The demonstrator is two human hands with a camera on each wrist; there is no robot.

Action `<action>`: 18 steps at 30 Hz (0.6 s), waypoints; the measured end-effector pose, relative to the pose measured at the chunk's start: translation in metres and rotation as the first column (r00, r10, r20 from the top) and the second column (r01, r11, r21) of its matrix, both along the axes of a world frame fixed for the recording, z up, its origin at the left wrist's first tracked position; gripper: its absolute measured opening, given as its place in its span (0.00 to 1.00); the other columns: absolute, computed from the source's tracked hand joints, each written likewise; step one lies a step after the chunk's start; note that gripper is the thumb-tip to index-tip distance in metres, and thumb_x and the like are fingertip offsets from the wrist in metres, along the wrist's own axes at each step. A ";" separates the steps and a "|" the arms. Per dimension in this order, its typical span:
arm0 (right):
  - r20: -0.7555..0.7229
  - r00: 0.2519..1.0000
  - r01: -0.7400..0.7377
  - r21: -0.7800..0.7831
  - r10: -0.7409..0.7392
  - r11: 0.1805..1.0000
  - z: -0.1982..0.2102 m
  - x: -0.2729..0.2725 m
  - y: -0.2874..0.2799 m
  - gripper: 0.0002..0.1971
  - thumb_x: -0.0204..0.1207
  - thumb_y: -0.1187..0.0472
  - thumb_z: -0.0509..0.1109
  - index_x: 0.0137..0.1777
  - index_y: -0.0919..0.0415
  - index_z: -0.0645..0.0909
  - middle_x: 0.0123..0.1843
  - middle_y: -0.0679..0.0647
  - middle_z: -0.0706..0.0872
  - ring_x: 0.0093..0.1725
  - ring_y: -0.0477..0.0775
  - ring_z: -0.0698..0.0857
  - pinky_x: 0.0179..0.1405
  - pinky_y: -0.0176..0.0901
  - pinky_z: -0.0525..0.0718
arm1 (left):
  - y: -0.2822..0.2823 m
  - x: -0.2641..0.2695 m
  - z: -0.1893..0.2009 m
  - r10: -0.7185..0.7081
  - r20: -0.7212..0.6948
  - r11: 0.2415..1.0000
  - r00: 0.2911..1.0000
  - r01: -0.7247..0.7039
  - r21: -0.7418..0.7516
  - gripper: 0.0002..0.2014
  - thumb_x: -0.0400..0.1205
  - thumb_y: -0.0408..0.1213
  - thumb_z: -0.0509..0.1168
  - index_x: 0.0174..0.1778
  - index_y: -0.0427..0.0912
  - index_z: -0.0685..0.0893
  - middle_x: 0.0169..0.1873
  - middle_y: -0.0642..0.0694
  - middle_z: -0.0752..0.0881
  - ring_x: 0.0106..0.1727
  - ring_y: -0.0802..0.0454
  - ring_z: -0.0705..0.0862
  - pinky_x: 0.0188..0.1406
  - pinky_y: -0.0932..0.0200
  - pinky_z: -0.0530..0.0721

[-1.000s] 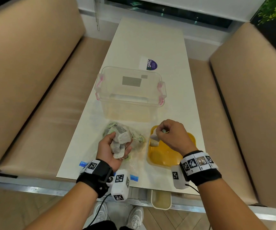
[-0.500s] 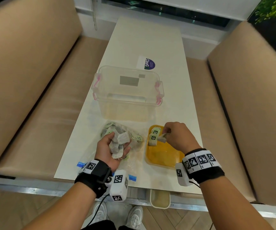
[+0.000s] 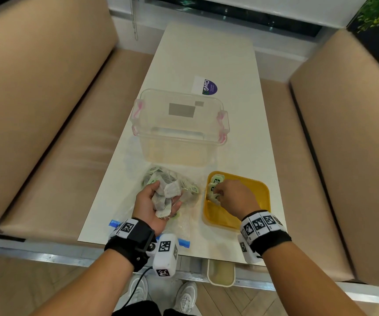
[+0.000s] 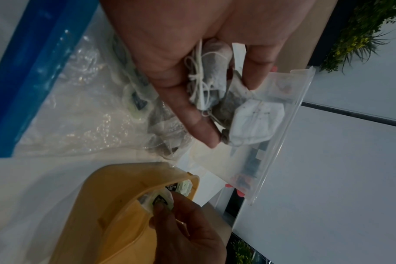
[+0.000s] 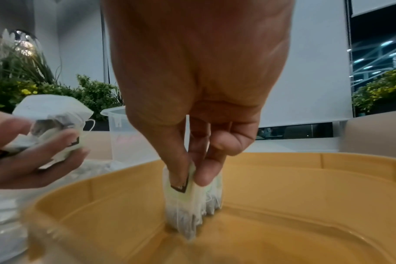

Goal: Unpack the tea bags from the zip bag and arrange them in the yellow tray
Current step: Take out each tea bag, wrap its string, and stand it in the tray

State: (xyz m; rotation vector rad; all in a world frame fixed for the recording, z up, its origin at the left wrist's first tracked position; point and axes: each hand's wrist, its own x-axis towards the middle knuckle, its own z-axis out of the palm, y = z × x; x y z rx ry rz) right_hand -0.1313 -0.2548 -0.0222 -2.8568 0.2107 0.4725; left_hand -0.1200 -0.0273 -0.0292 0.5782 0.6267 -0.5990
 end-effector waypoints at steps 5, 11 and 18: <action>0.018 1.000 -0.011 -0.006 0.011 1.000 -0.003 0.003 0.004 0.14 0.76 0.66 0.67 0.55 0.53 0.89 0.54 0.53 0.88 0.53 0.57 0.86 0.37 0.41 0.76 | 0.001 -0.002 -0.003 -0.012 -0.006 1.000 1.000 0.012 0.027 0.14 0.86 0.45 0.61 0.56 0.39 0.84 0.50 0.38 0.93 0.53 0.38 0.91 0.51 0.48 0.87; 0.022 1.000 -0.021 0.008 0.021 1.000 -0.003 0.005 0.012 0.07 0.74 0.66 0.68 0.48 0.64 0.88 0.47 0.59 0.87 0.47 0.60 0.86 0.38 0.49 0.84 | 0.000 -0.006 -0.002 -0.019 -0.002 1.000 1.000 0.019 0.020 0.13 0.87 0.45 0.60 0.53 0.39 0.84 0.49 0.38 0.93 0.56 0.38 0.90 0.46 0.48 0.84; 0.041 0.999 0.003 0.045 -0.005 0.999 -0.002 0.003 0.015 0.10 0.76 0.68 0.69 0.55 0.61 0.86 0.58 0.58 0.84 0.54 0.60 0.84 0.48 0.46 0.83 | 0.001 -0.008 0.000 -0.024 -0.009 1.000 1.000 0.024 0.013 0.12 0.86 0.44 0.61 0.54 0.40 0.84 0.50 0.39 0.93 0.58 0.38 0.89 0.47 0.47 0.84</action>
